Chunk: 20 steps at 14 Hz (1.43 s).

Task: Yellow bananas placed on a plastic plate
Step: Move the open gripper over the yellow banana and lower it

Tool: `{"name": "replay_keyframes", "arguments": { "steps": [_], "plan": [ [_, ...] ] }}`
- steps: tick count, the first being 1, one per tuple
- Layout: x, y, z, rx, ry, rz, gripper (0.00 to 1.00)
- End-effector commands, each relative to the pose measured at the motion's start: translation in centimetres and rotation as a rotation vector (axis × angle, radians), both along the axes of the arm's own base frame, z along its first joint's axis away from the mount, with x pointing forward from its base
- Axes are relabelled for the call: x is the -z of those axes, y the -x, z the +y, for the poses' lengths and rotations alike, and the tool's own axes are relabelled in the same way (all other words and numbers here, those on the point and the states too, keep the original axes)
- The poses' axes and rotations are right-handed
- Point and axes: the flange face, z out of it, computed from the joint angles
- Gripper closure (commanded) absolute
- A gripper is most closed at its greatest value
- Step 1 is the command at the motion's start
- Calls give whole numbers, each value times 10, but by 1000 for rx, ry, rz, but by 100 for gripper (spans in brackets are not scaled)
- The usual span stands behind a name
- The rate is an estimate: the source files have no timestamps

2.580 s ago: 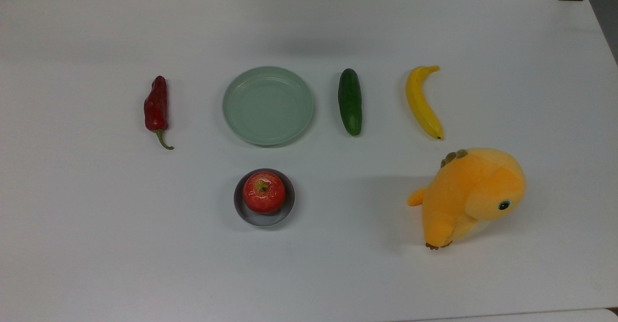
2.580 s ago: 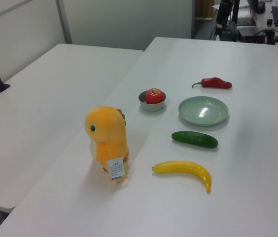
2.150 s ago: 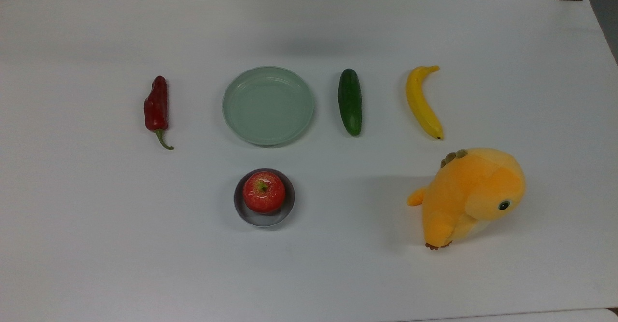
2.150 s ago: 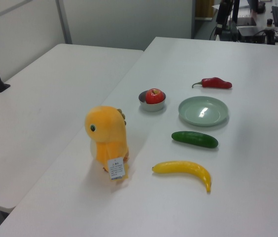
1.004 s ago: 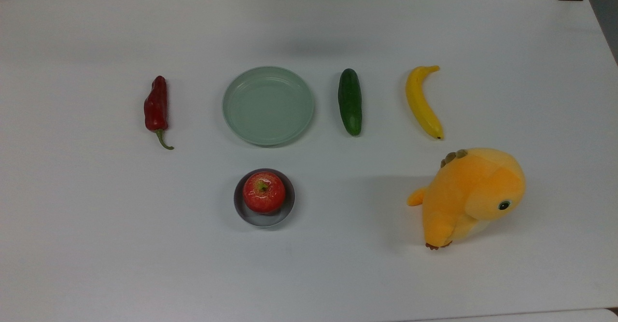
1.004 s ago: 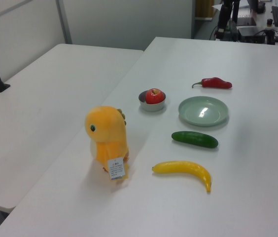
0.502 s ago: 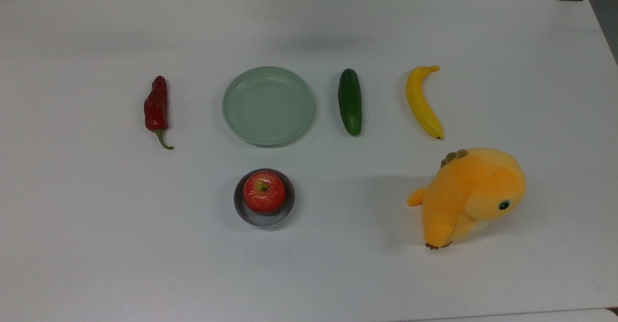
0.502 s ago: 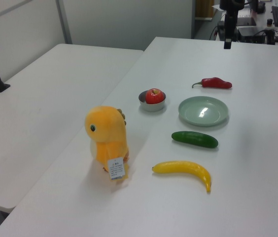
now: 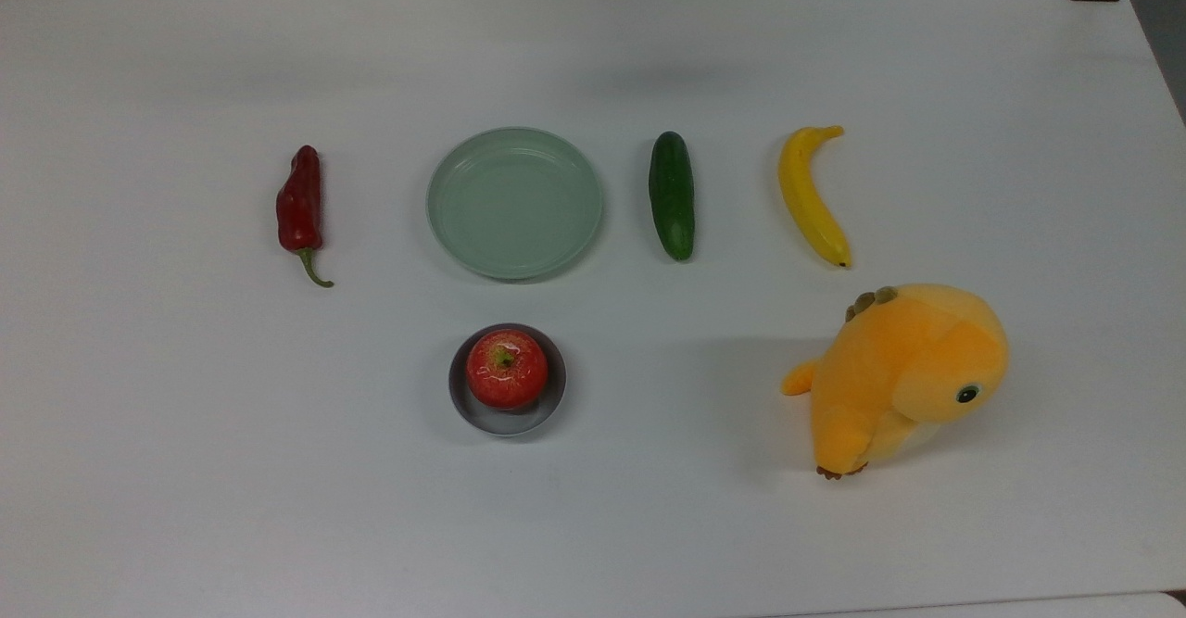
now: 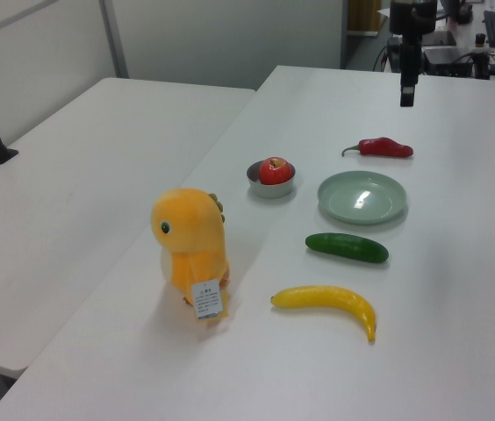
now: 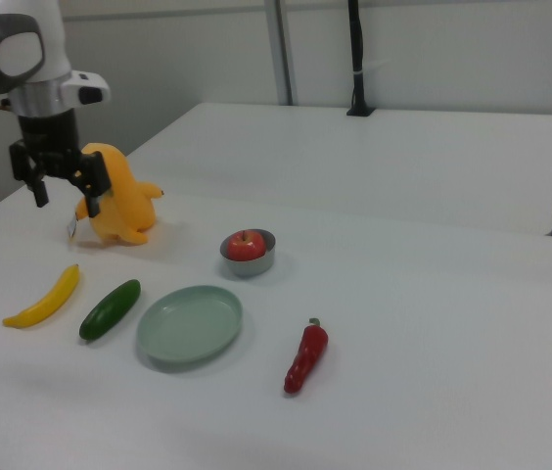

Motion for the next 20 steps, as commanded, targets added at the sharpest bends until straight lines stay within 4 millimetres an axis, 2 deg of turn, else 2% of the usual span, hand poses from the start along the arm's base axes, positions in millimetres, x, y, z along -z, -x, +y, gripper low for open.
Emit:
{"name": "replay_keyframes", "arguments": {
  "steps": [1,7,9,12,15,16,20],
  "plan": [
    [0,10,38,66,-6,18,0],
    [11,22,102,89,5,22,0],
    [22,21,125,113,-1,13,0],
    [41,17,145,113,-2,27,0],
    [73,9,173,75,-2,26,0],
    [91,4,187,86,3,16,0],
    [147,-8,223,148,55,-37,0]
  ]
}}
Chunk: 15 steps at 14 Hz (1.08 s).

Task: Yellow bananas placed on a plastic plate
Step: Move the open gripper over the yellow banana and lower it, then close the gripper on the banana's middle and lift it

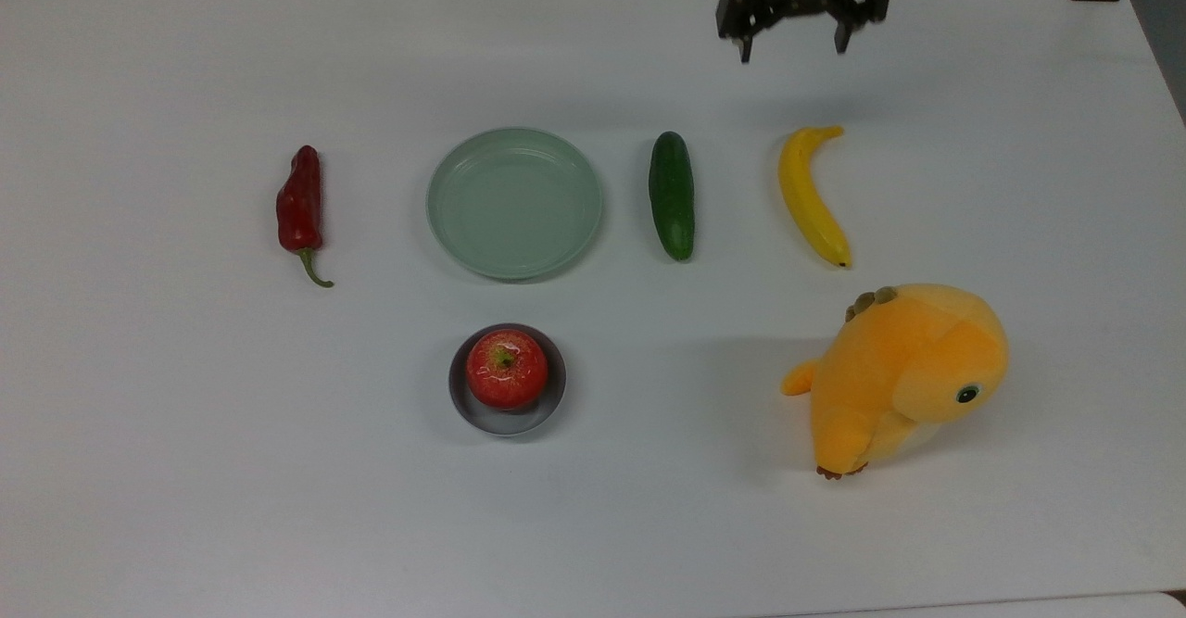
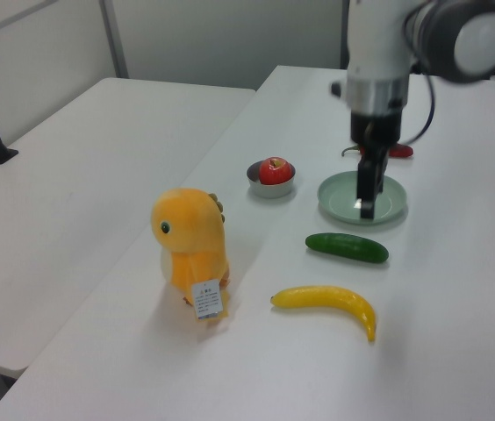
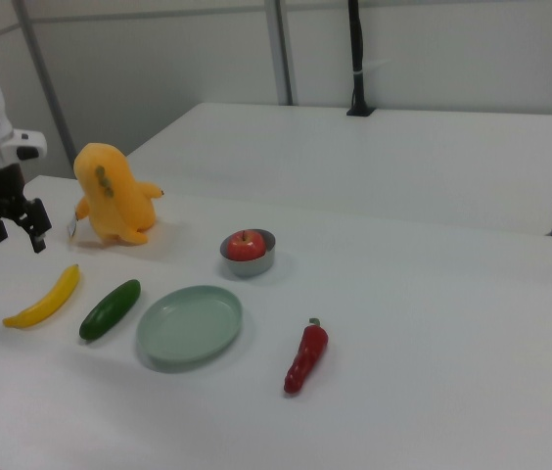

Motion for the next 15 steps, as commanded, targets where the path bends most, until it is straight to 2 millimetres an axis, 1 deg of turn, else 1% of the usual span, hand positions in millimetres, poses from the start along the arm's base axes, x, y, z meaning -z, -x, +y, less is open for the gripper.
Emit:
{"name": "replay_keyframes", "arguments": {
  "steps": [1,3,4,7,8,9,10,11,13,14,15],
  "plan": [
    [42,-6,30,31,23,-28,0],
    [72,-8,43,1,45,-29,0],
    [84,-10,47,-2,51,-48,0],
    [112,-16,51,27,85,-67,0],
    [126,-18,56,33,88,-77,0],
    [138,-15,60,24,102,-70,0],
    [151,-17,60,16,129,-75,0],
    [159,-18,60,20,136,-83,0],
    [162,-20,62,28,120,-96,0],
    [167,-21,61,28,123,-89,5],
    [168,-21,60,28,123,-89,13]
  ]
}}
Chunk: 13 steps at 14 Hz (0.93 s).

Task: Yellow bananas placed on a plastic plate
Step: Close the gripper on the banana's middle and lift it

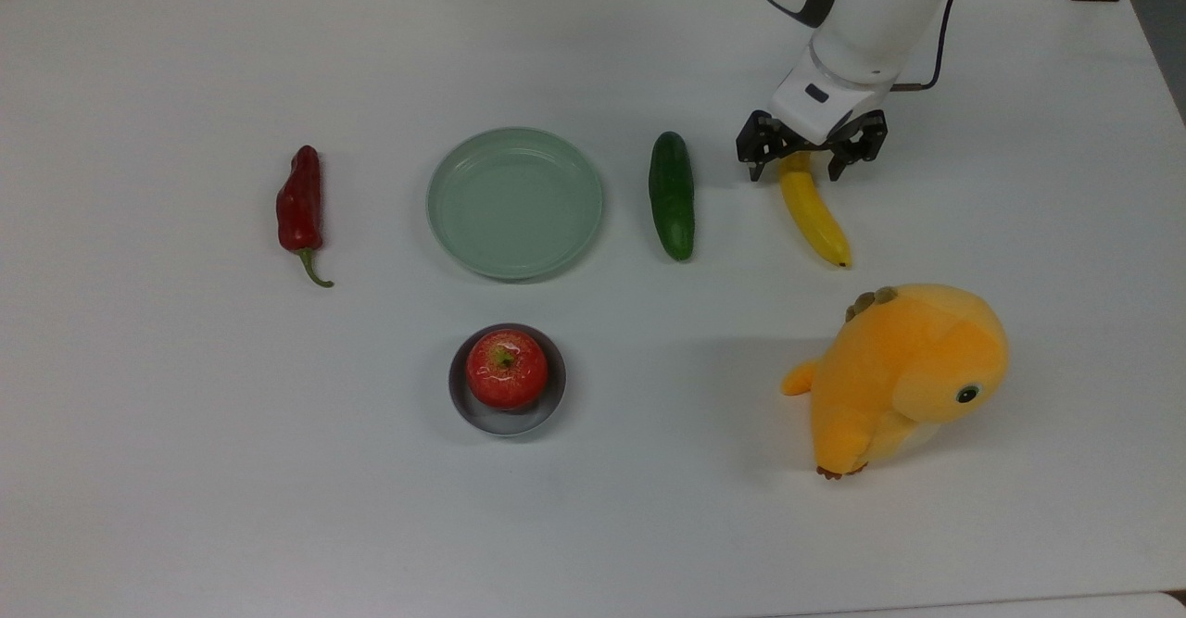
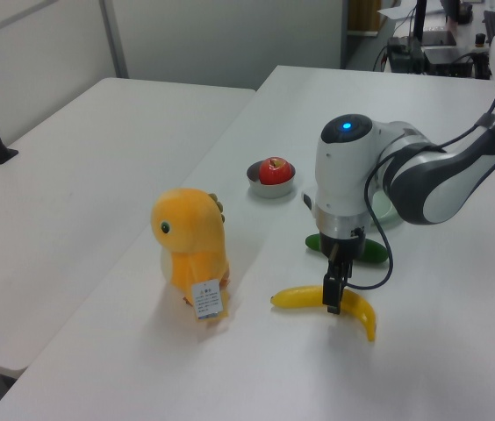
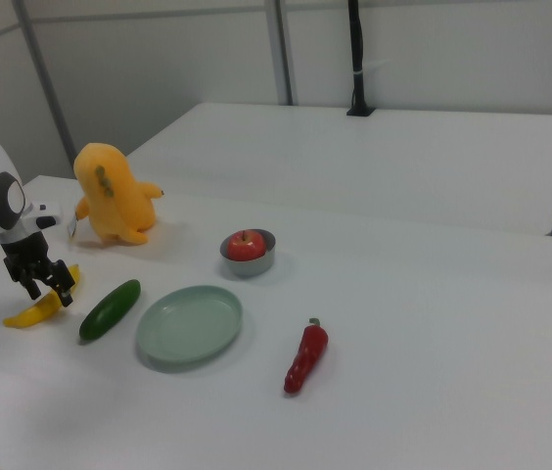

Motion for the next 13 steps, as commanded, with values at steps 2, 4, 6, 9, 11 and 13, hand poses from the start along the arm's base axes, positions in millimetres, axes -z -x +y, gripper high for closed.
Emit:
{"name": "replay_keyframes", "arguments": {
  "steps": [2,4,6,9,11,13],
  "plan": [
    [3,-4,-1,18,2,-21,37],
    [3,-4,-2,25,-1,-21,85],
    [3,-4,-1,22,-1,-21,100],
    [-1,-4,-2,18,1,-22,100],
    [-10,-4,-2,21,-3,-28,100],
    [-33,-6,-9,36,-10,-49,100]
  ]
}}
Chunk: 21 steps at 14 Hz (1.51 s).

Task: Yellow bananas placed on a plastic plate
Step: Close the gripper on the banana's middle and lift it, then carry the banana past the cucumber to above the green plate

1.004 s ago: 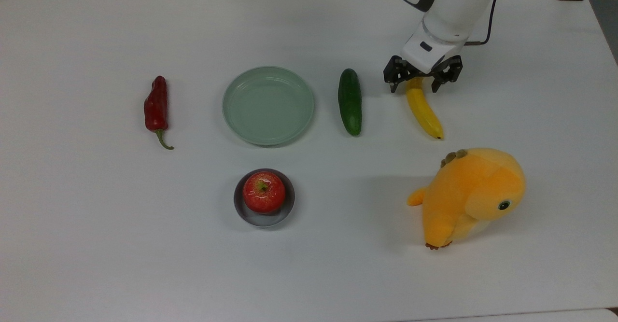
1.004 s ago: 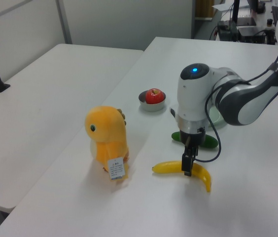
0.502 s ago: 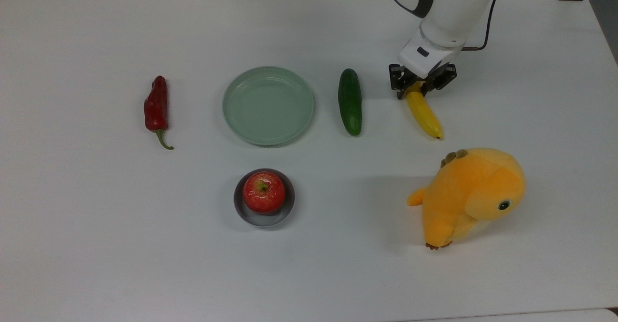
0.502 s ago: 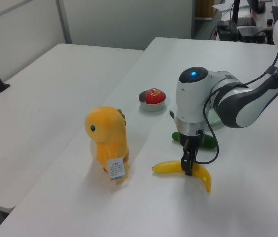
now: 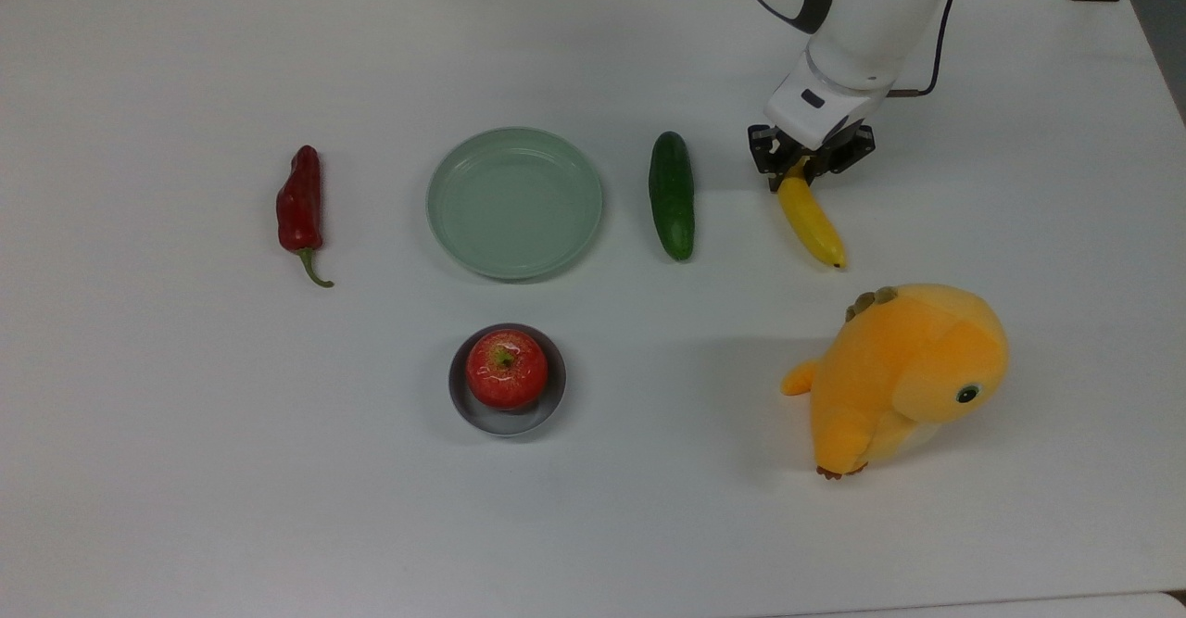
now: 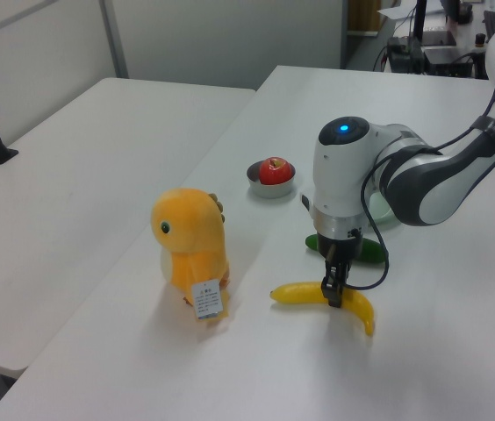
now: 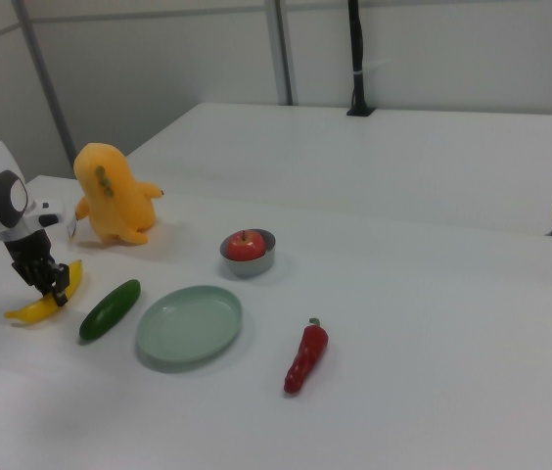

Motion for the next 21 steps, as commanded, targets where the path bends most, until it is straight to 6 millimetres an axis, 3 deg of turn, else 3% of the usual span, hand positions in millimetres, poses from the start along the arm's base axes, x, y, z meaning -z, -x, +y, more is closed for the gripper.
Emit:
{"name": "replay_keyframes", "arguments": {
  "steps": [1,7,9,12,14,17,21],
  "plan": [
    [-44,-1,-11,30,0,-46,100],
    [-119,-8,-57,107,10,-89,100],
    [-146,-16,-90,142,24,-109,100],
    [-165,-26,-132,100,19,-91,100],
    [-182,-40,-183,51,-9,-87,100],
    [-174,-54,-257,19,19,-43,100],
    [-134,-54,-309,40,48,40,100]
  ]
}}
